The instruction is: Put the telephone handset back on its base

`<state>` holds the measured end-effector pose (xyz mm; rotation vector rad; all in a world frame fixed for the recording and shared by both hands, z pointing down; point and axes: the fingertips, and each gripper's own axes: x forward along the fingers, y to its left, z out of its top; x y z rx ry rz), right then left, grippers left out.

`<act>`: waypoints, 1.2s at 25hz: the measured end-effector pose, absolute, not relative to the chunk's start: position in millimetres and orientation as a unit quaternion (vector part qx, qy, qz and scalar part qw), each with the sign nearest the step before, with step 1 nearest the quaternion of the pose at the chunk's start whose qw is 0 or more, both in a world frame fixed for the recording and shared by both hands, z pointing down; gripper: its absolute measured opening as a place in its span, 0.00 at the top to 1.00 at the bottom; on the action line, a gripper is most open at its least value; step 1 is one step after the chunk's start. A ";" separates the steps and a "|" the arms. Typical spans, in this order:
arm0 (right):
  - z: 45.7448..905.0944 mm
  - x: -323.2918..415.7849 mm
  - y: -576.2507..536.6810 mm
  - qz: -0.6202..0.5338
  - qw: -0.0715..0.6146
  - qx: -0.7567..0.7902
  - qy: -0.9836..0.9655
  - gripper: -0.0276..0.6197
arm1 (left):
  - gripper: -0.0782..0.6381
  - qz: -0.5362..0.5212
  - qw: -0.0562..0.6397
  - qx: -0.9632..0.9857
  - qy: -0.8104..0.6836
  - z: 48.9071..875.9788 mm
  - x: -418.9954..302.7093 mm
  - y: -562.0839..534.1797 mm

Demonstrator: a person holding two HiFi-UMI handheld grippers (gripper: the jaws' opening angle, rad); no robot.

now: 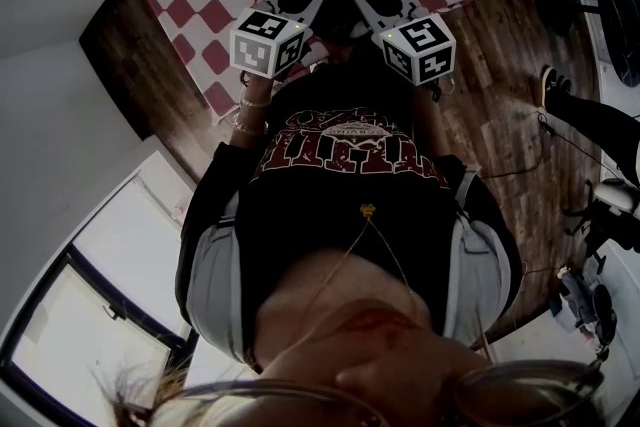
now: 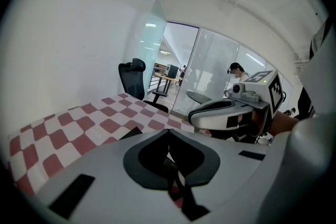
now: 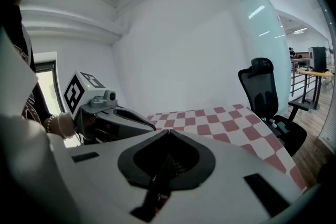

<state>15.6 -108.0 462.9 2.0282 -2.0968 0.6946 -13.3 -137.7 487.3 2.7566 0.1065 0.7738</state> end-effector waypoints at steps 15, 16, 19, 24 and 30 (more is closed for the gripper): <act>425.0 1.3 -124.7 0.189 0.059 0.665 -0.720 0.93 | 0.88 0.233 0.078 0.969 0.009 444.9 -17.9 -142.4; 423.3 0.1 -125.8 0.187 0.059 0.664 -0.721 0.93 | 0.88 0.228 0.076 0.971 0.008 442.6 -18.8 -143.0; 419.3 -3.3 -129.4 0.182 0.058 0.661 -0.725 0.93 | 0.88 0.219 0.078 0.972 0.004 434.5 -21.3 -145.4; 416.0 -7.6 -133.1 0.178 0.057 0.658 -0.729 0.93 | 0.88 0.217 0.067 0.974 -0.006 428.5 -25.9 -150.5; 414.8 -11.2 -133.9 0.176 0.057 0.658 -0.730 0.93 | 0.88 0.212 0.064 0.975 -0.011 423.4 -28.0 -151.9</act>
